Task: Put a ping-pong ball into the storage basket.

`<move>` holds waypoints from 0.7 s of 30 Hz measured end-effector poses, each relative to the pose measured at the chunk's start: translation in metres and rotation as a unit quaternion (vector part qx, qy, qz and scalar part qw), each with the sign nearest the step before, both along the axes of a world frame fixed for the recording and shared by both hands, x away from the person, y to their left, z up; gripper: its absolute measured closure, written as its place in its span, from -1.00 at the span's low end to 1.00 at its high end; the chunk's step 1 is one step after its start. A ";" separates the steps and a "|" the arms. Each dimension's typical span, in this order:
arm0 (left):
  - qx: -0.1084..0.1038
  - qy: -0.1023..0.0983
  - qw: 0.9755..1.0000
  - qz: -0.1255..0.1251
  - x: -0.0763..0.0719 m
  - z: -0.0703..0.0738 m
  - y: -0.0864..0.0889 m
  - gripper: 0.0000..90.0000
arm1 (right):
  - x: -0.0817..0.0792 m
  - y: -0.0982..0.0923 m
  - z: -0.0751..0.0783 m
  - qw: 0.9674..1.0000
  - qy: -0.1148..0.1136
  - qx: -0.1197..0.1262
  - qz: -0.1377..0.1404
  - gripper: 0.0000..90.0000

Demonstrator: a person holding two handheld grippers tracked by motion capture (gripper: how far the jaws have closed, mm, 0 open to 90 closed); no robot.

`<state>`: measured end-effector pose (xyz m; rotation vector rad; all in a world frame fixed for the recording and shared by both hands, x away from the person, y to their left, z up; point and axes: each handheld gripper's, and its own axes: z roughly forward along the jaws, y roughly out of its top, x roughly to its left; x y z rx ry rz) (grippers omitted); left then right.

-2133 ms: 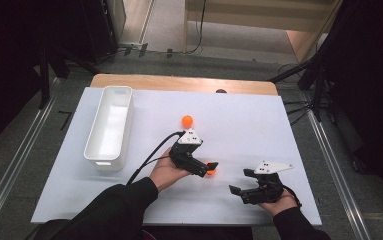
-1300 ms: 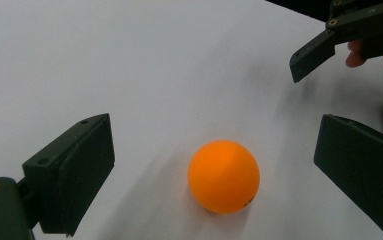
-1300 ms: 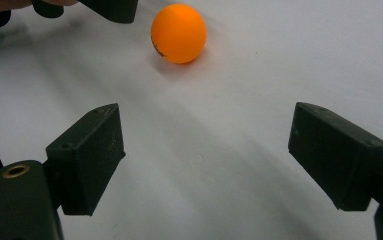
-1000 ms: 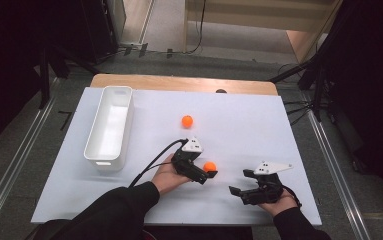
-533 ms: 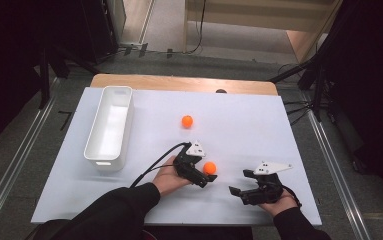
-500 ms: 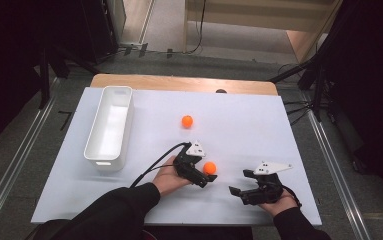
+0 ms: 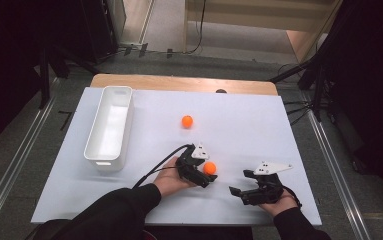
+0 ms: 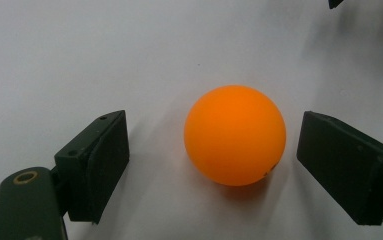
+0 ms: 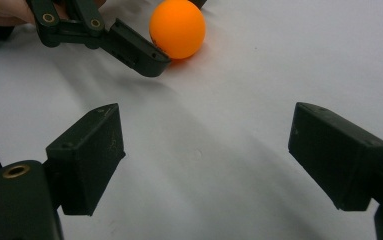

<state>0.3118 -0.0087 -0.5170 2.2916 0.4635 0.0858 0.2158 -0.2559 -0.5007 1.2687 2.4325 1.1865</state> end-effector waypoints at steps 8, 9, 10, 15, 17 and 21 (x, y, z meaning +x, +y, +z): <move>0.009 -0.015 1.000 -0.002 -0.003 0.000 -0.002 -0.68 | 0.000 0.000 0.000 1.000 0.000 -0.001 0.000 -0.71; 0.009 -0.015 1.000 -0.002 -0.003 0.000 -0.002 -0.67 | 0.000 0.000 0.000 1.000 0.000 -0.001 0.000 -0.71; 0.013 -0.017 1.000 -0.004 -0.003 0.000 -0.002 -0.67 | 0.000 0.000 0.000 1.000 0.000 -0.001 0.000 -0.71; 0.015 -0.019 1.000 -0.003 -0.004 0.000 -0.002 -0.64 | 0.000 0.000 0.000 1.000 0.001 -0.001 0.000 -0.71; 0.013 -0.023 1.000 0.001 -0.005 -0.001 -0.003 -0.60 | 0.000 0.000 0.000 1.000 0.001 -0.001 0.001 -0.71; 0.017 -0.031 0.999 -0.001 -0.006 0.000 -0.003 -0.53 | 0.000 0.000 0.000 1.000 0.001 -0.002 0.000 -0.71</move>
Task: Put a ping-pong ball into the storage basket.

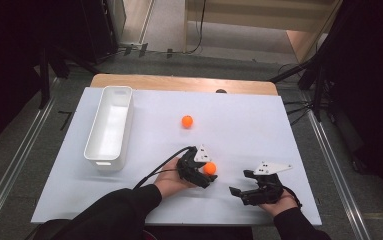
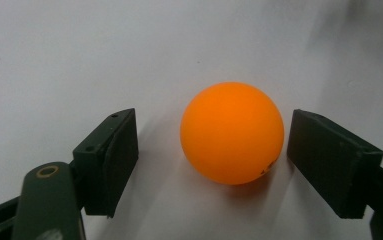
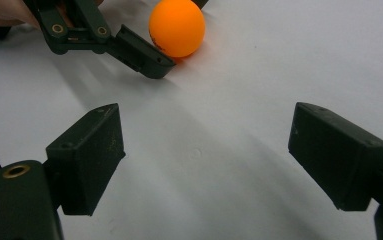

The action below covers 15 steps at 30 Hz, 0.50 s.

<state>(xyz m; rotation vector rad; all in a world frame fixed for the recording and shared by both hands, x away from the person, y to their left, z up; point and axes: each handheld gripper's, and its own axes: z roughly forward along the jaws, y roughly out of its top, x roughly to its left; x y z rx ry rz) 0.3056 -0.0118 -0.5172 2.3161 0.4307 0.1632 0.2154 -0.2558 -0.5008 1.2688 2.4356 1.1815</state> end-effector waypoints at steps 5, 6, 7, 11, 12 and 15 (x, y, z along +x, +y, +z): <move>-0.001 -0.005 1.000 -0.001 -0.001 0.000 0.000 -0.45 | 0.000 0.000 0.000 1.000 0.000 0.001 0.000 -0.71; -0.001 -0.005 1.000 -0.001 -0.001 0.000 0.000 -0.44 | 0.000 0.000 0.000 1.000 0.000 0.000 0.000 -0.71; -0.002 -0.006 1.000 -0.001 -0.002 0.000 0.000 -0.41 | 0.000 0.000 0.000 1.000 0.000 0.001 0.000 -0.71; -0.001 -0.012 1.000 -0.014 -0.003 0.001 0.001 -0.23 | 0.000 0.000 0.000 1.000 0.000 0.000 0.001 -0.71; -0.003 -0.013 1.000 -0.016 -0.003 0.000 0.001 -0.21 | 0.000 0.000 0.000 1.000 0.000 0.000 0.000 -0.71; -0.005 -0.013 1.000 -0.019 -0.004 0.001 0.001 -0.14 | 0.000 0.000 0.000 1.000 0.000 0.000 0.000 -0.71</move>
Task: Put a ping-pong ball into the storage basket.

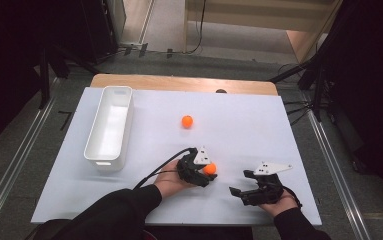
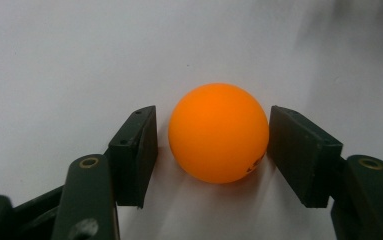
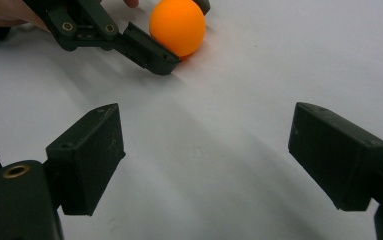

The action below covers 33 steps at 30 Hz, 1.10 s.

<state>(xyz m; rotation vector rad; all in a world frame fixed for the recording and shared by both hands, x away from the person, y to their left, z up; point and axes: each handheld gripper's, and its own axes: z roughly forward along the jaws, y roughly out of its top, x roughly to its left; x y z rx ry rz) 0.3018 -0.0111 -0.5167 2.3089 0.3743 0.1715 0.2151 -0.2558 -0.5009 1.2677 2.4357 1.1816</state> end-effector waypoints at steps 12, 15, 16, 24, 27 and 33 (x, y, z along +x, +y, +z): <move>-0.002 0.001 1.000 -0.002 0.000 0.000 0.001 0.10 | 0.000 0.000 0.000 1.000 0.000 -0.001 0.000 -0.71; -0.002 0.001 1.000 -0.002 0.000 0.000 0.001 0.10 | 0.000 0.000 0.000 1.000 0.000 0.000 -0.001 -0.71; -0.001 -0.001 1.000 -0.003 0.000 0.001 0.001 0.11 | 0.000 0.000 0.000 1.000 0.000 0.000 0.000 -0.71; -0.003 0.002 1.000 -0.002 0.000 0.001 0.002 0.11 | 0.000 0.000 0.000 1.000 0.000 0.000 0.001 -0.71; -0.002 0.002 1.000 0.000 0.000 0.001 0.002 0.11 | 0.000 0.000 0.000 1.000 0.000 0.000 0.000 -0.71; -0.002 0.012 1.000 0.010 0.005 0.003 0.006 0.11 | 0.000 0.001 0.000 1.000 0.003 0.000 0.002 -0.71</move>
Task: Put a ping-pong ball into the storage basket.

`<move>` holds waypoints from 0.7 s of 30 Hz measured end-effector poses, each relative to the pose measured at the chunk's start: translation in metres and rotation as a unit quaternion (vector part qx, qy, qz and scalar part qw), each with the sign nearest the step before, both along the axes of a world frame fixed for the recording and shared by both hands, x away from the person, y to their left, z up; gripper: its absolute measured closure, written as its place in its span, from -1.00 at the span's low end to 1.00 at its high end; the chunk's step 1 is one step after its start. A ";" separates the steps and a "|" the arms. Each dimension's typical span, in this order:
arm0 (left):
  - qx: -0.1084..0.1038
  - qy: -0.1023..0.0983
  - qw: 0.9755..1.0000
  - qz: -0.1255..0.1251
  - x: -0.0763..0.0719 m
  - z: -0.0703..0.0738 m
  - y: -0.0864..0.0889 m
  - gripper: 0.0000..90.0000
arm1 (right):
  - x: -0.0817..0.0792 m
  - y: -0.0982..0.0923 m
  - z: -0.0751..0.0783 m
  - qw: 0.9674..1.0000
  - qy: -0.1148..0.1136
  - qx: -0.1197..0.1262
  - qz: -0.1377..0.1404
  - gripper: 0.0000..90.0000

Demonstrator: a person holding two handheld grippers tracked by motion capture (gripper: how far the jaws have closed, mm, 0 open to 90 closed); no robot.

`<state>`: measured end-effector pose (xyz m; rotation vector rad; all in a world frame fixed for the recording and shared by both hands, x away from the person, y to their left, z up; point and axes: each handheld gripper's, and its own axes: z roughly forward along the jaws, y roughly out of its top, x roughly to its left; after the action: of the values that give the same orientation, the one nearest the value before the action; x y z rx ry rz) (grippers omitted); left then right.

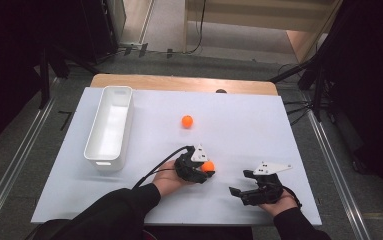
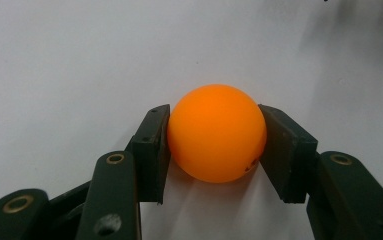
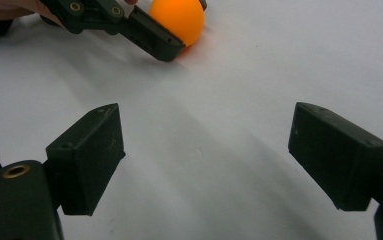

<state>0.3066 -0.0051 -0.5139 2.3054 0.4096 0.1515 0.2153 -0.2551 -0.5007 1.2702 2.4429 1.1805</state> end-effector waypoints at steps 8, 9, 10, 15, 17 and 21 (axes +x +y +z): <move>-0.011 0.008 1.000 0.010 0.003 0.009 0.006 0.11 | 0.000 0.000 0.000 1.000 0.000 -0.002 0.001 -0.71; -0.020 0.018 1.000 0.015 0.004 0.012 0.008 0.11 | 0.000 0.000 0.000 1.000 -0.001 -0.002 0.001 -0.71; -0.020 0.018 1.000 0.015 0.004 0.012 0.008 0.11 | 0.000 0.000 0.000 1.000 -0.001 -0.002 0.001 -0.71; -0.026 0.025 0.999 0.019 0.005 0.021 0.013 0.11 | 0.000 0.000 0.000 1.000 0.000 -0.001 0.001 -0.71; -0.027 0.025 0.999 0.017 0.005 0.023 0.014 0.11 | 0.000 0.000 0.000 1.000 -0.001 -0.002 0.001 -0.71; -0.026 0.032 0.999 0.016 0.004 0.028 0.017 0.11 | 0.000 0.000 0.000 1.000 0.000 -0.001 0.000 -0.71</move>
<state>0.3106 0.0115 -0.4855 2.2575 0.4787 0.0827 0.2156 -0.2546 -0.5007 1.2704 2.4425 1.1789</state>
